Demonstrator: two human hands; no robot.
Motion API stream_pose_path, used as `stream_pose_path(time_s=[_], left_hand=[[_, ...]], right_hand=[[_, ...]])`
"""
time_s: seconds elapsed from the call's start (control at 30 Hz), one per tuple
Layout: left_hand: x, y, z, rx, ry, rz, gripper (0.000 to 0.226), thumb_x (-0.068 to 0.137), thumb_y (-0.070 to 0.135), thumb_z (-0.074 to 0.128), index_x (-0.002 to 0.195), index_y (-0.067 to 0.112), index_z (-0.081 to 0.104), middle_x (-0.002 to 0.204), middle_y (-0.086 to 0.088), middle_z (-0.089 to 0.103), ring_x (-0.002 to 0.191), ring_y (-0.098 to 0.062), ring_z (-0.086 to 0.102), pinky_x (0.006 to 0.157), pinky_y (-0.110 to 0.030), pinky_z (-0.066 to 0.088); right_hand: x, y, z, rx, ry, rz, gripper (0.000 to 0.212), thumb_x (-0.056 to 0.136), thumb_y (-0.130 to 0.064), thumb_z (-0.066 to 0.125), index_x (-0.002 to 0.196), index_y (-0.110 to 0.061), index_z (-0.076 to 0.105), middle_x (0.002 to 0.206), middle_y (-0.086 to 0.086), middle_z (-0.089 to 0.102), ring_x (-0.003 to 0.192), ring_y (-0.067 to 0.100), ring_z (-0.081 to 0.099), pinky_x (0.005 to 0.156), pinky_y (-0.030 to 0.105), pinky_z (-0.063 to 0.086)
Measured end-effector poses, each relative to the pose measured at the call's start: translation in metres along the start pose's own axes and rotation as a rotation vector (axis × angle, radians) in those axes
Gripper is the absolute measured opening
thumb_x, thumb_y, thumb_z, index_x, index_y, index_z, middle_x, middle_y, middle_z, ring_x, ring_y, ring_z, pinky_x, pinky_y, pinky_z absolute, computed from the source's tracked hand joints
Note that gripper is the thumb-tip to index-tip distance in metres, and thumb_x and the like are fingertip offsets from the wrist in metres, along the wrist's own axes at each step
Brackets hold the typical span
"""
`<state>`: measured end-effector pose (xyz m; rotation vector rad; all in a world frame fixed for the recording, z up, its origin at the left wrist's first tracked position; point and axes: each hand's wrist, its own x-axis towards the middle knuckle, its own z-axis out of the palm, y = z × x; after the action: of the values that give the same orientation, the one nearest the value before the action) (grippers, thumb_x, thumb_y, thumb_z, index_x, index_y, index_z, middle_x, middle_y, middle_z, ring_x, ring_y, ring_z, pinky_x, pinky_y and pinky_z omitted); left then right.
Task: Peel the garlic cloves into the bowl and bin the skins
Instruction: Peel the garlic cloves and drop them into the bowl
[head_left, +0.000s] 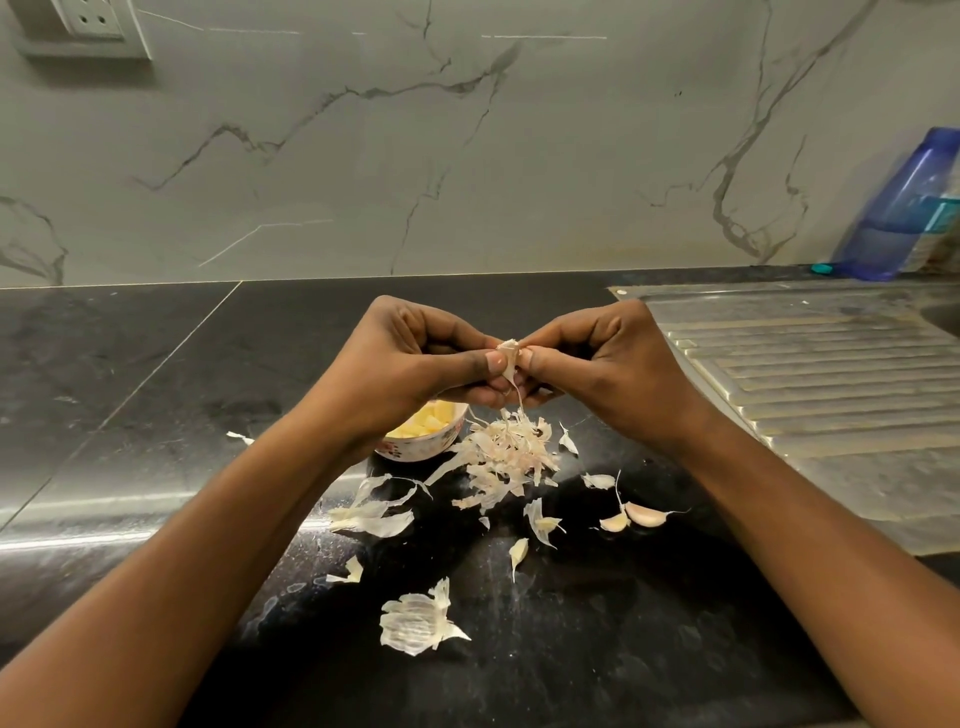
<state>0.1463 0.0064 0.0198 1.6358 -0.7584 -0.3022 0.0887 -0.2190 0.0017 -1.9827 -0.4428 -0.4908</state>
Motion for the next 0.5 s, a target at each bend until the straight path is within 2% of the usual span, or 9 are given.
stream_pose_path(time_s=[0.3, 0.4, 0.5], left_hand=[[0.0014, 0.0020, 0.0005, -0.107, 0.017, -0.078, 0.027, 0.090, 0.009, 0.071, 0.116, 0.001, 0.074, 0.099, -0.020, 0.079, 0.087, -0.028, 0.079, 0.077, -0.030, 0.066], [0.0009, -0.0004, 0.0044, -0.033, 0.114, -0.024, 0.028, 0.088, 0.011, 0.075, 0.115, 0.005, 0.074, 0.094, -0.015, 0.080, 0.084, -0.029, 0.080, 0.073, -0.030, 0.066], [0.0011, -0.0040, 0.0066, 0.128, 0.193, 0.092, 0.018, 0.090, 0.010, 0.077, 0.107, 0.006, 0.076, 0.086, -0.010, 0.081, 0.077, -0.025, 0.080, 0.069, -0.028, 0.065]], right_hand=[[-0.0005, -0.0001, 0.0051, 0.045, 0.087, 0.027, 0.008, 0.096, -0.003, 0.074, 0.098, 0.002, 0.080, 0.081, 0.010, 0.080, 0.070, 0.025, 0.079, 0.065, 0.029, 0.065], [-0.0001, 0.0005, 0.0081, 0.033, 0.111, 0.057, 0.007, 0.096, -0.005, 0.075, 0.096, -0.001, 0.080, 0.079, 0.010, 0.080, 0.069, 0.024, 0.079, 0.064, 0.028, 0.064], [0.0004, 0.0013, 0.0091, 0.020, 0.120, 0.066, 0.008, 0.096, -0.009, 0.076, 0.097, -0.002, 0.080, 0.080, 0.008, 0.080, 0.069, 0.022, 0.079, 0.064, 0.027, 0.064]])
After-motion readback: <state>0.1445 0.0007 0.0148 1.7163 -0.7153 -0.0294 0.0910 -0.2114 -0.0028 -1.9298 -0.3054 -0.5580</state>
